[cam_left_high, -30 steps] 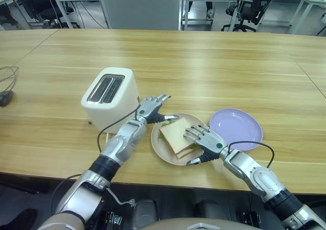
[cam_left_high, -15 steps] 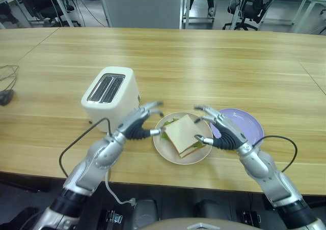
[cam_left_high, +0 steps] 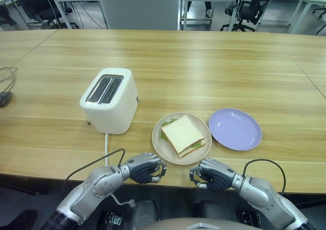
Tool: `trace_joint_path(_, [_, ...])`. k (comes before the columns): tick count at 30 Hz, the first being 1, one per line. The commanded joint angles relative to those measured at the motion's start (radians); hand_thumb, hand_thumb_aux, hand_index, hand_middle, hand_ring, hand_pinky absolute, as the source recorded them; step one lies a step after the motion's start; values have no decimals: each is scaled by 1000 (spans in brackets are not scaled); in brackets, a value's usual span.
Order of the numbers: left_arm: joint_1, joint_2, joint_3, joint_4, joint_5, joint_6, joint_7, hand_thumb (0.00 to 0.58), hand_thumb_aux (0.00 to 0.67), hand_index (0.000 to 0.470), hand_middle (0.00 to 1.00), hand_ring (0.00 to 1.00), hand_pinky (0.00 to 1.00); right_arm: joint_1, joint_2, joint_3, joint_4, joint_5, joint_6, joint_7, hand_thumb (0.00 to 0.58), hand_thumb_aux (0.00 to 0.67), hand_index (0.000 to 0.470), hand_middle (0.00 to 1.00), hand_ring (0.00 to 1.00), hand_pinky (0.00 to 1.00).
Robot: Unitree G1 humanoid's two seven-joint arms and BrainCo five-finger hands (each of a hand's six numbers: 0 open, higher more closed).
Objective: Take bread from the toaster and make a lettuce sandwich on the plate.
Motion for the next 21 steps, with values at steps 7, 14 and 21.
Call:
trace_joint_path(7, [-162, -83, -103, 248, 312, 31, 133, 580, 670, 460, 1000, 1000, 1000, -172, 83, 89, 275, -270, 3, -181, 580, 670, 460, 1000, 1000, 1000])
trace_joint_path(14, [-363, -157, -178, 506, 454, 61, 282, 580, 670, 460, 1000, 1000, 1000, -425, 189, 168, 591, -387, 37, -358, 580, 670, 460, 1000, 1000, 1000])
trace_joint_path(21, [-702, -245, -276, 925, 634, 179, 644, 580, 670, 460, 1000, 1000, 1000, -765, 287, 242, 1027, -476, 136, -619, 580, 670, 460, 1000, 1000, 1000])
